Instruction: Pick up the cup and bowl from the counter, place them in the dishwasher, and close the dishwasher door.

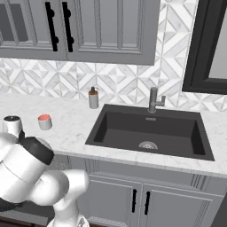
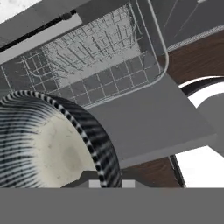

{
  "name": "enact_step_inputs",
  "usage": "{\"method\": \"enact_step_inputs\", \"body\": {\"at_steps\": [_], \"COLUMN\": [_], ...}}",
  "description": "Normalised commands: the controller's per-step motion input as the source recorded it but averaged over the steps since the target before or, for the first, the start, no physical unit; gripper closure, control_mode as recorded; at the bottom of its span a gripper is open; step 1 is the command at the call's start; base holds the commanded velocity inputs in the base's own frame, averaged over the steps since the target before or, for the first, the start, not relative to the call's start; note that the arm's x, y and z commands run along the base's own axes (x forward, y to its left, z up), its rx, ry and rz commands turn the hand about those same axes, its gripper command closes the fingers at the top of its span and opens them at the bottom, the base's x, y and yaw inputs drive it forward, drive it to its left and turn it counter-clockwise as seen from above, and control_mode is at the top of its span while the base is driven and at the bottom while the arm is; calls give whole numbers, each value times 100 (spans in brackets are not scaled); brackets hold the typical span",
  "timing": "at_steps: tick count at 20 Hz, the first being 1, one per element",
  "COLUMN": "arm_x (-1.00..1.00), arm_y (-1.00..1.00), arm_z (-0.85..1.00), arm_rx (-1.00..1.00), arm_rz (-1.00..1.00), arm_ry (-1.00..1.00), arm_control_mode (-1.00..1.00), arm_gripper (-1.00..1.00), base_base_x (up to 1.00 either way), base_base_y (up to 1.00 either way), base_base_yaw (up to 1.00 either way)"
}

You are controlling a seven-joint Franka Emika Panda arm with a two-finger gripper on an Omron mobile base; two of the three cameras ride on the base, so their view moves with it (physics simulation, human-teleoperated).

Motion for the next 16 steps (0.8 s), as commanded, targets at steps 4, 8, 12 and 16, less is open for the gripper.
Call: {"method": "enact_step_inputs", "body": {"at_steps": [4,8,12,16], "arm_x": [-70,-1,4,27], "arm_y": [-12,41,55,33], "arm_z": [-20,-55,-55,-40], "arm_rx": [0,-1,-17,-15], "arm_rz": [-24,-28,-27,-20], "arm_ry": [18,2,3,-2], "arm_control_mode": [-100,-100,-100,-100], "arm_gripper": [100,100,100,100], "base_base_x": [0,0,0,0], "base_base_y": [0,0,0,0], "base_base_yaw": [0,0,0,0]}}
